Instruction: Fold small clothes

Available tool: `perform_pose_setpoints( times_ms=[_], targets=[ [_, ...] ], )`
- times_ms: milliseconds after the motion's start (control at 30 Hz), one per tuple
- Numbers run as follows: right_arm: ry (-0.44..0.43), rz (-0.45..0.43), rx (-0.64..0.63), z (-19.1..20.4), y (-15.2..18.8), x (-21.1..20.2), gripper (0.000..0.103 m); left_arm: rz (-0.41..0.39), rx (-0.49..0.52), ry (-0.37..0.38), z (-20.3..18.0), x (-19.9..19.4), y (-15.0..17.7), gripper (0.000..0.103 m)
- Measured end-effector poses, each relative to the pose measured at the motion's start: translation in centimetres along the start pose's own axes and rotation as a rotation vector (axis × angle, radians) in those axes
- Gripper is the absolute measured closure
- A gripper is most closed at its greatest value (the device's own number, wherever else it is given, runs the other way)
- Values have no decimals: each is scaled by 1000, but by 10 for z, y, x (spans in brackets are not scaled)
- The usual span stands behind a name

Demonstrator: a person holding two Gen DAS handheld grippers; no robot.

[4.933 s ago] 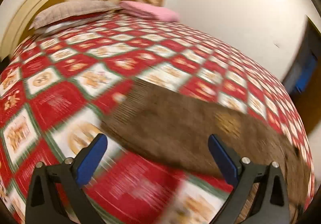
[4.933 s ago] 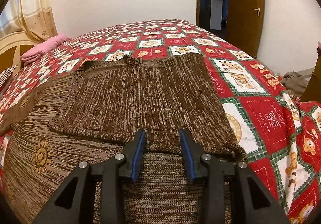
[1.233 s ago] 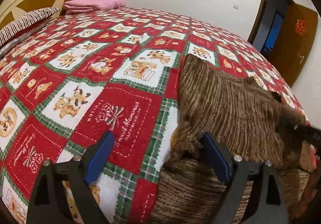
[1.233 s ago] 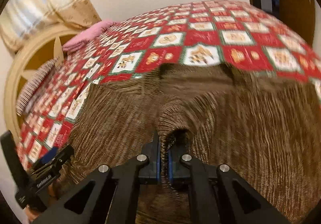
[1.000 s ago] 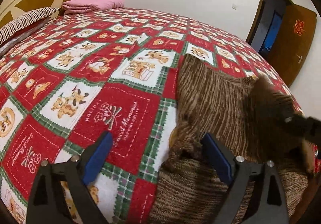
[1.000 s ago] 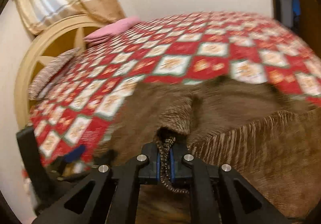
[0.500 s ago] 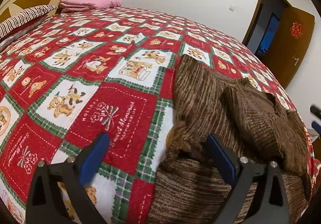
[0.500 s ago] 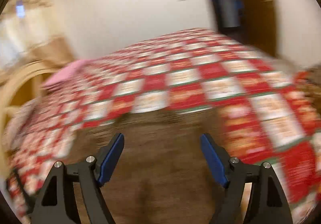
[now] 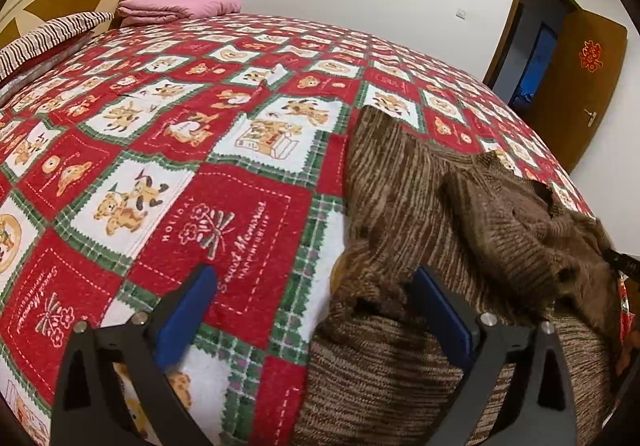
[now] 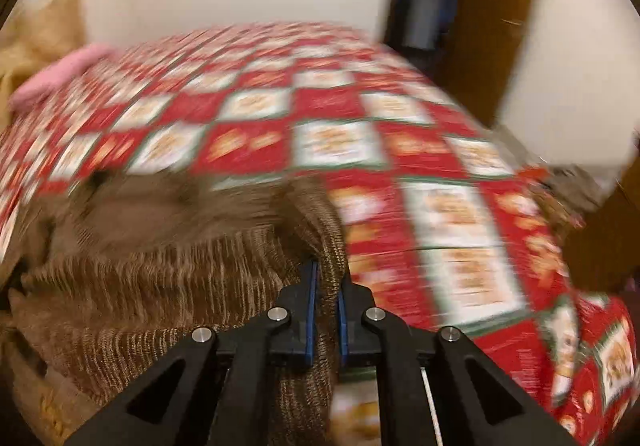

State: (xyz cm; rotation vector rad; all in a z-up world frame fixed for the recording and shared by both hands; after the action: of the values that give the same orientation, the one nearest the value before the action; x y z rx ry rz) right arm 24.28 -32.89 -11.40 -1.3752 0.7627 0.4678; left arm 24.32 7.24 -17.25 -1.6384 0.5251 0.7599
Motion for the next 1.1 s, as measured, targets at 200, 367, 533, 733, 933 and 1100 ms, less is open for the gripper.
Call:
perform_pose_setpoints(
  times_ms=[200, 367, 533, 733, 933, 1100],
  targets=[
    [-155, -2, 230, -56, 15, 0, 96, 0, -2, 6, 0, 0, 0, 1],
    [-236, -121, 165, -23, 24, -57, 96, 1, 0, 5, -1, 0, 0, 1],
    [-487, -5, -40, 84, 34, -65, 96, 0, -1, 6, -1, 0, 0, 0],
    [-610, 144, -13, 157, 56, -15, 95, 0, -4, 16, -1, -1, 0, 0],
    [-665, 287, -114, 169, 78, -31, 95, 3, -7, 24, 0, -1, 0, 0],
    [-593, 80, -25, 106, 29, -69, 46, -10, 103, 119, -15, -22, -22, 2]
  ],
)
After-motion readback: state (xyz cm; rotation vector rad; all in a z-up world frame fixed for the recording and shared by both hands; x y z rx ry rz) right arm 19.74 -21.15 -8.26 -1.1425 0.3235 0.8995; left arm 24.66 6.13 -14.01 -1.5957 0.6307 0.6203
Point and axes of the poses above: each gripper's, at about its wrist camera, not at the fingertips, and x roughly the way its jaws point, z to its left, y to its underside, the point moved 4 cm from there along x, roughly the way its jaws point, and after that the axes turned 9 degrees about -y, right-handed, at the moved point
